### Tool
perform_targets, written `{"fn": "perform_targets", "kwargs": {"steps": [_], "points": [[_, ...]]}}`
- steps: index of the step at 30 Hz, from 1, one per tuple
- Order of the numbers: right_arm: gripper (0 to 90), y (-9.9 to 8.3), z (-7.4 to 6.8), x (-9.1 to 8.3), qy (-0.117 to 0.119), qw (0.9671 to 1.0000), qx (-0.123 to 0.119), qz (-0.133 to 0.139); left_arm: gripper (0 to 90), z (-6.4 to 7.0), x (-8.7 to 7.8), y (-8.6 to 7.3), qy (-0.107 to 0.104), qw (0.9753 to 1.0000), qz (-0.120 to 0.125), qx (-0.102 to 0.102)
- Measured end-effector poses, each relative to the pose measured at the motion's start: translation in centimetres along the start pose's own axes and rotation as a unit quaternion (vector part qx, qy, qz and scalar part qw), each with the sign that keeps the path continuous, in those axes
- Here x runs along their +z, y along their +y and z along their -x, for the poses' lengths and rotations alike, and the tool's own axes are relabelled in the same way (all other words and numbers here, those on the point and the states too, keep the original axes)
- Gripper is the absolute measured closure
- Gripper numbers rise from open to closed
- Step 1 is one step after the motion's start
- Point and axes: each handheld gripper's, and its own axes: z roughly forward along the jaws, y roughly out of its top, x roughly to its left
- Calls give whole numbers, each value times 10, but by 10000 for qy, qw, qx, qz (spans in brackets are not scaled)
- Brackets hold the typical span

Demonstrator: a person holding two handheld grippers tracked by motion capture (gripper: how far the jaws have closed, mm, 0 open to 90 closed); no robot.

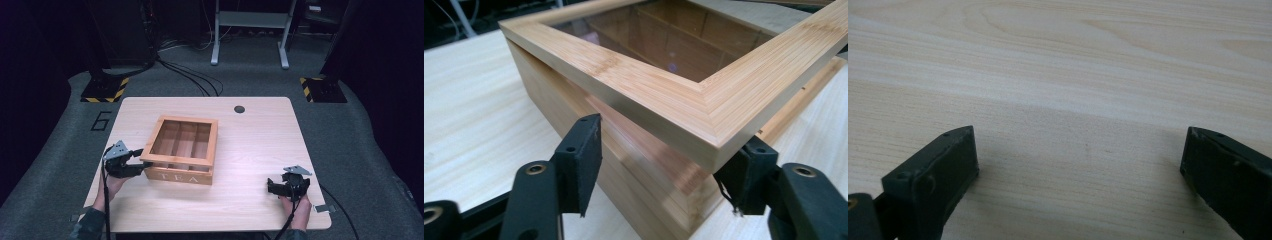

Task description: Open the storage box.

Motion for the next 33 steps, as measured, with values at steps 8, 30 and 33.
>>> {"fn": "perform_targets", "kwargs": {"steps": [8, 30, 33], "points": [[13, 0, 0, 0, -1, 10000, 2, -1, 313, 1, 1, -4, -3, 9999, -100, -124], [16, 0, 0, 0, -3, 10000, 3, 4, 87, 19, -23, -60, 367, 9940, -954, -379], [16, 0, 0, 0, -2, 10000, 0, 2, 77, 22, -24, -69, 505, 9917, -1143, -286]]}}
